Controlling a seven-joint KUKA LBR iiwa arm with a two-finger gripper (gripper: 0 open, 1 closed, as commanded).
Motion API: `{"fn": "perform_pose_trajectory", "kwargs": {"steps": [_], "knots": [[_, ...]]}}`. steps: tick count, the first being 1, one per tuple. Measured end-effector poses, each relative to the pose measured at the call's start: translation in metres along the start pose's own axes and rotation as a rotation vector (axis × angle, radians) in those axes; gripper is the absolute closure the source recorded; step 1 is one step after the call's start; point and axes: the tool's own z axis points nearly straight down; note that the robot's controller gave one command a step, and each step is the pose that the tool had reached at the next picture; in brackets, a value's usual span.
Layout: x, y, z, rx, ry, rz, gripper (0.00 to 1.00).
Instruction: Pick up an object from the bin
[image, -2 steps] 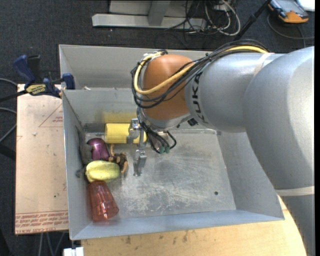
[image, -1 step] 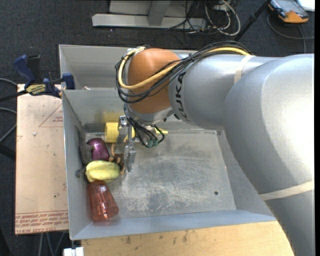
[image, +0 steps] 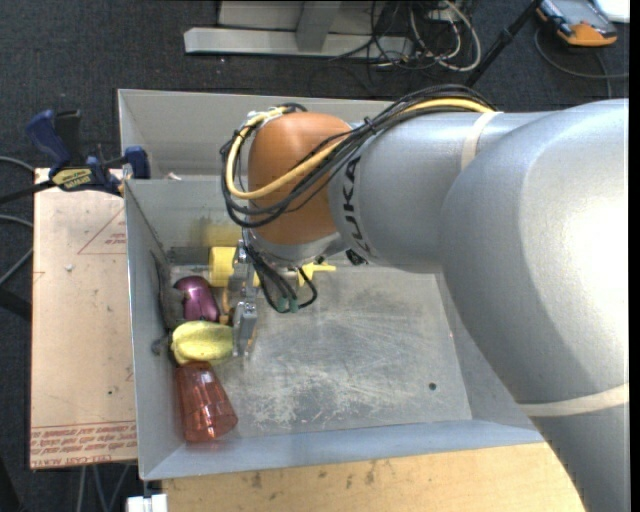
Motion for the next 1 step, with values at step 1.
{"fn": "perform_pose_trajectory", "kwargs": {"steps": [1], "knots": [[0.0012,0.0305,0.0403,0.013,0.001,0.024,0.00]]}}
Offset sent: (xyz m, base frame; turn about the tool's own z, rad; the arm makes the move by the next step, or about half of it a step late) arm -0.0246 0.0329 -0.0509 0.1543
